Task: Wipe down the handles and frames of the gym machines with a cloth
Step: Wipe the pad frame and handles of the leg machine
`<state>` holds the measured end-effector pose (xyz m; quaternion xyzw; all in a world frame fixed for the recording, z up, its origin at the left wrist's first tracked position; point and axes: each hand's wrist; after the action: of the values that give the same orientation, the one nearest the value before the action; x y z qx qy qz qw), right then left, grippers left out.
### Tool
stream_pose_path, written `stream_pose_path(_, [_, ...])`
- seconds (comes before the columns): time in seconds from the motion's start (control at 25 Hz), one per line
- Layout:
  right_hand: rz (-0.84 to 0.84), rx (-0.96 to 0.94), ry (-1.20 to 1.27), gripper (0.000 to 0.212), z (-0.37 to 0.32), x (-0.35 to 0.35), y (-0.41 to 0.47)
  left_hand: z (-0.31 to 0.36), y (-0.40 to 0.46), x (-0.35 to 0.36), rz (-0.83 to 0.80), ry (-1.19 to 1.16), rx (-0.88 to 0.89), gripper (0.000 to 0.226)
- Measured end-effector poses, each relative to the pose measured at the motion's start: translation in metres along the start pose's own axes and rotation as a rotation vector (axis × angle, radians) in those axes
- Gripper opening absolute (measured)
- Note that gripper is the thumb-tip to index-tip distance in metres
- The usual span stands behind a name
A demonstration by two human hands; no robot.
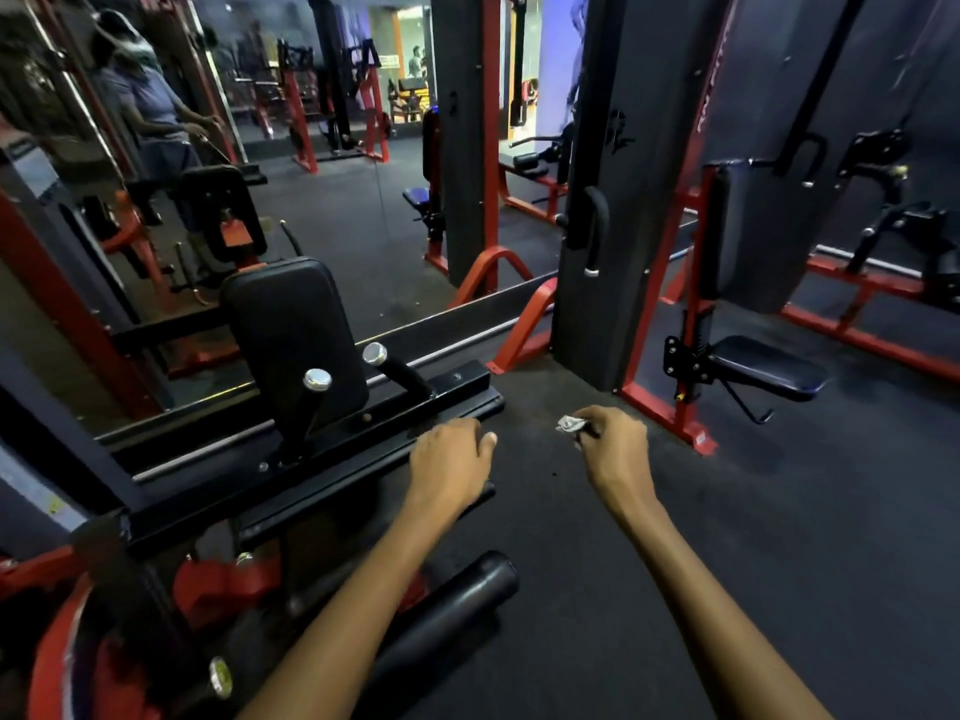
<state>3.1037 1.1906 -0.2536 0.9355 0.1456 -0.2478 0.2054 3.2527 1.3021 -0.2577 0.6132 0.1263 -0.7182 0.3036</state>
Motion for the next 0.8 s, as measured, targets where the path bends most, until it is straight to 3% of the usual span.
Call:
stream_pose_path(0.28, [0.04, -0.198, -0.119, 0.018, 0.051, -0.007, 0.01, 0.048, 0.01, 0.037, 0.095, -0.042, -0.002, 0.048])
stream_pose_path(0.56, [-0.119, -0.25, -0.189, 0.016, 0.1, 0.006, 0.137, 0.093, 0.108, 0.084, 0.037, -0.09, -0.089, 0.052])
stream_pose_path(0.8, [-0.202, -0.206, -0.08, 0.02, 0.136, 0.041, 0.24, 0.116, 0.187, 0.118, -0.041, -0.032, -0.175, 0.052])
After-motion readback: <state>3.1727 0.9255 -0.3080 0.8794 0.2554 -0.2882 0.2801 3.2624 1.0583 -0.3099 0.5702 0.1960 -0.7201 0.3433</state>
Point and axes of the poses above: each hand's wrist, its own y-axis towards the middle knuckle, its own x-axis out of the palm, z = x × y, and after that the axes turned 7 degrees about y, right-handed
